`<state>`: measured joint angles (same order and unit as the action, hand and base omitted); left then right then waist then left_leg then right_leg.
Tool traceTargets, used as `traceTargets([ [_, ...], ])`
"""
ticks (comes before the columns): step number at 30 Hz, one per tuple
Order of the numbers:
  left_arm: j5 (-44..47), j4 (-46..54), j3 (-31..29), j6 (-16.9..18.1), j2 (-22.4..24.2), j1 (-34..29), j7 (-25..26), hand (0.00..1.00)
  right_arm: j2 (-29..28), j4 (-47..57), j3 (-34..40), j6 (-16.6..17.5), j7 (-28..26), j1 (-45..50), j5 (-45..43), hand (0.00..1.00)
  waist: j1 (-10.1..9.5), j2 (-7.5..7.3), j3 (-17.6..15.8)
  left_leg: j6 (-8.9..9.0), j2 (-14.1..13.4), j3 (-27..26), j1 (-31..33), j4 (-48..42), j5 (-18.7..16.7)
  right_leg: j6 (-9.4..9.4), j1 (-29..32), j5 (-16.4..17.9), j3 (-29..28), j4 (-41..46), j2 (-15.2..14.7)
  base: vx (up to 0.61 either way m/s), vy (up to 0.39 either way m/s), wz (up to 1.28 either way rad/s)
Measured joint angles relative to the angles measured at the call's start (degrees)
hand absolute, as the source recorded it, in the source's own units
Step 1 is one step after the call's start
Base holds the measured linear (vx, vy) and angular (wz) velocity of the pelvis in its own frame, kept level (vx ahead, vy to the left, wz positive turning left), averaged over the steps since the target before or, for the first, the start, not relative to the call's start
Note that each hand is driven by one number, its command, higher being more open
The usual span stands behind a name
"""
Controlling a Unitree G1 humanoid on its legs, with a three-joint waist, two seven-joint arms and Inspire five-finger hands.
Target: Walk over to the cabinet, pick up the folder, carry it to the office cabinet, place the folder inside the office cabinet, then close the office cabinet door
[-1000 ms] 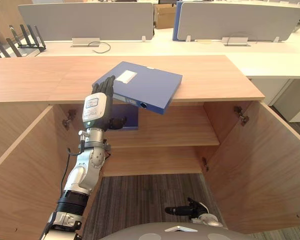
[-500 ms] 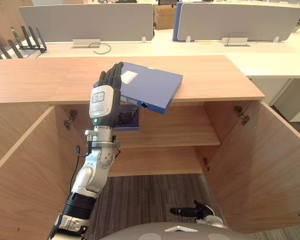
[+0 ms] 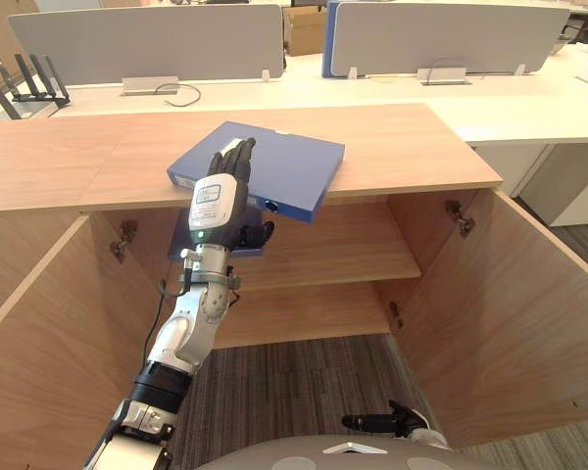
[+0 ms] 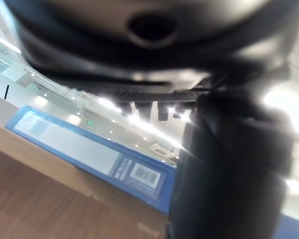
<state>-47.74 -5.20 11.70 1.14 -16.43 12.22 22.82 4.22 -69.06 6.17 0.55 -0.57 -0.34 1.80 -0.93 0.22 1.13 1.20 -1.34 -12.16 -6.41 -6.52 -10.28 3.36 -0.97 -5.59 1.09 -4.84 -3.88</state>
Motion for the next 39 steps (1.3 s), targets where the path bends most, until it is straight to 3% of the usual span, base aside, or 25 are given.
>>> traceTargets([
  [6, -0.01, -1.84, 0.9, 0.0, -0.93, 2.12, -0.06, 1.0, -0.07, 0.04, -0.03, 0.01, -0.02, -0.03, 0.0, 1.0, 1.2, 0.0, 0.0, -0.04, 0.11, -0.05, 0.0, -0.06, 0.01, 0.06, 0.08, -0.19, -0.15, -0.01, -0.08, -0.04, -0.018, -0.02],
  [24, -0.38, -10.6, 5.95, 1.27, -2.98, 7.68, -2.24, 1.0, -0.07, 0.12, 0.03, 0.03, -0.08, -0.12, 0.07, 1.0, 1.66, -0.08, 0.03, -0.26, 0.48, -0.72, 0.18, -0.1, -0.09, 0.42, 0.9, -0.6, -1.39, 0.0, -0.24, -0.02, -0.013, -0.04],
  [29, -0.65, -12.15, 6.84, 1.38, -3.48, 8.88, -2.32, 1.0, -0.08, 0.13, 0.01, 0.04, -0.07, -0.39, 0.04, 1.0, 2.72, -0.14, 0.05, -0.28, 0.74, -0.74, 0.17, -0.14, -0.09, 0.63, 0.92, -0.73, -1.46, -0.01, -0.52, -0.04, -0.014, -0.01],
  [30, -0.69, -13.17, 7.21, 1.37, -3.58, 9.77, -2.34, 0.0, -0.08, 0.11, 0.0, 0.04, -0.08, -0.38, 0.05, 1.0, 2.69, -0.22, 0.02, -0.28, 0.76, -0.74, 0.17, -0.18, -0.09, 0.66, 0.92, -0.77, -1.46, -0.01, -0.54, -0.04, -0.015, -0.01],
  [39, -2.43, -16.41, 7.71, 1.33, -4.85, 15.32, -1.53, 0.0, -0.07, 0.02, 0.01, 0.05, -0.1, -0.3, 0.04, 1.0, 2.95, -0.51, 0.13, -0.29, 0.77, -0.75, 0.16, -0.24, -0.09, 0.69, 0.91, -0.9, -1.5, -0.01, -0.55, -0.01, -0.008, 0.0],
])
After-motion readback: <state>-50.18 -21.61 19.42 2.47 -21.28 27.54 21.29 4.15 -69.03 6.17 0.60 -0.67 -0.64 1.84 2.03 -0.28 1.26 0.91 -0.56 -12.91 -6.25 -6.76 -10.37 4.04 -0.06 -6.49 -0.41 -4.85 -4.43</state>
